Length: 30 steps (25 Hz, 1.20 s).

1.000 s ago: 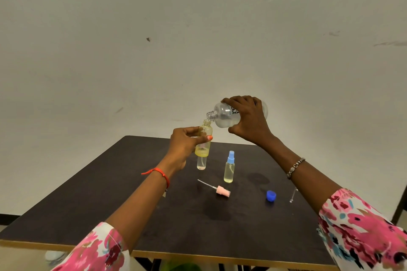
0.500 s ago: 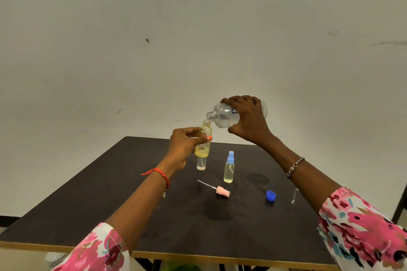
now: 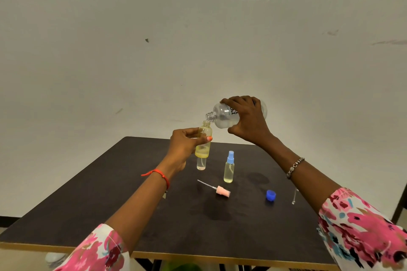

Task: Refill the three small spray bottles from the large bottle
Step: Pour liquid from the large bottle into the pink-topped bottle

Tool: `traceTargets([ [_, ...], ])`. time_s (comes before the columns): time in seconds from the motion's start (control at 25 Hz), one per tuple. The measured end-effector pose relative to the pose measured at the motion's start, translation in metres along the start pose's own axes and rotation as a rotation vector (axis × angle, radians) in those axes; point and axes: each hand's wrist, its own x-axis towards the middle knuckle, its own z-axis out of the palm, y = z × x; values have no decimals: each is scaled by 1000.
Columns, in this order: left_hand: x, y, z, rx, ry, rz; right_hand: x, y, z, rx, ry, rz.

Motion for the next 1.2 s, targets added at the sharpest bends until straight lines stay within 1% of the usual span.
traceTargets([
  [1.2, 0, -4, -1, 14, 12, -17, -3, -1, 2, -21, 31, -36],
])
